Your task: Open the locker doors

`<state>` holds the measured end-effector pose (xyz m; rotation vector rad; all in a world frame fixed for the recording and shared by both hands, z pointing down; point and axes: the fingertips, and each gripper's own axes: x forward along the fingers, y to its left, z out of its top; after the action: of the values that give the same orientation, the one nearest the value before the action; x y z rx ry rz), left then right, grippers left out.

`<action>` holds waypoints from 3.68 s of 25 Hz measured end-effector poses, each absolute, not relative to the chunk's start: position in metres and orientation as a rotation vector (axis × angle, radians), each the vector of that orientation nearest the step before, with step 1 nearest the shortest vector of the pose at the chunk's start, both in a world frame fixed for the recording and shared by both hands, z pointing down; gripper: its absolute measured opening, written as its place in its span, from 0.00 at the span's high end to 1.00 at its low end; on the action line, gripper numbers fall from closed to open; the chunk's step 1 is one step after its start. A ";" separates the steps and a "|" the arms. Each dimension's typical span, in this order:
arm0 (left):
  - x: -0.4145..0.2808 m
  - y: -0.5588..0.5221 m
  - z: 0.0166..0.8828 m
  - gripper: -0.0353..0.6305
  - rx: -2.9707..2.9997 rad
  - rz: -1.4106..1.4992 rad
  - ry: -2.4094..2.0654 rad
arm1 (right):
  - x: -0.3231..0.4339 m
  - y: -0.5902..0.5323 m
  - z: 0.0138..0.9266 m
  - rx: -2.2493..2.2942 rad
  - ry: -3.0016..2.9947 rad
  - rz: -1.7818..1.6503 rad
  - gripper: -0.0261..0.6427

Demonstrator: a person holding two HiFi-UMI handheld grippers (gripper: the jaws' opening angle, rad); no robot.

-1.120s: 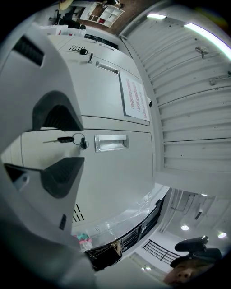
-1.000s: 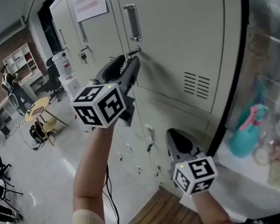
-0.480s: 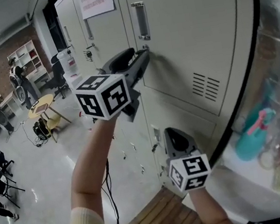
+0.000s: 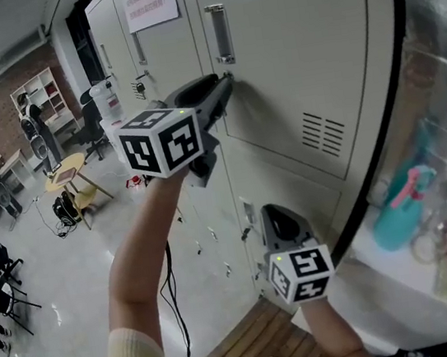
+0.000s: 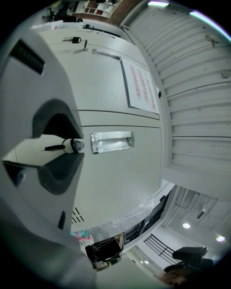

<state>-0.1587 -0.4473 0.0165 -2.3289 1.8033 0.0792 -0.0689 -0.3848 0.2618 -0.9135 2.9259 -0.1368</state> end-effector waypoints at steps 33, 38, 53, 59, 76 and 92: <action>-0.101 -0.279 0.011 0.80 -2.230 -0.149 1.577 | -0.083 -0.254 0.242 -0.975 2.943 -0.015 0.97; -0.079 -0.248 0.018 0.80 -2.214 -0.168 1.515 | -0.076 -0.231 0.245 -1.010 2.916 0.000 0.97; -0.022 -0.177 0.009 0.84 -2.349 -0.019 1.357 | -0.031 -0.179 0.239 -1.104 2.868 0.003 0.97; -0.031 -0.151 0.013 0.84 -2.354 -0.009 1.362 | -0.031 -0.165 0.237 -1.113 2.862 -0.008 0.97; -0.068 -0.167 0.093 0.84 -2.549 -0.015 1.456 | -0.028 -0.154 0.266 -1.210 2.886 -0.060 0.97; -0.029 -0.182 0.116 0.84 -2.613 -0.018 1.389 | 0.011 -0.161 0.274 -1.274 2.874 -0.063 0.97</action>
<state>-0.0290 -0.1816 0.1159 -2.6127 1.3890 -0.0185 0.0114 -0.1609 0.2742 -1.2738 2.8742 -0.0629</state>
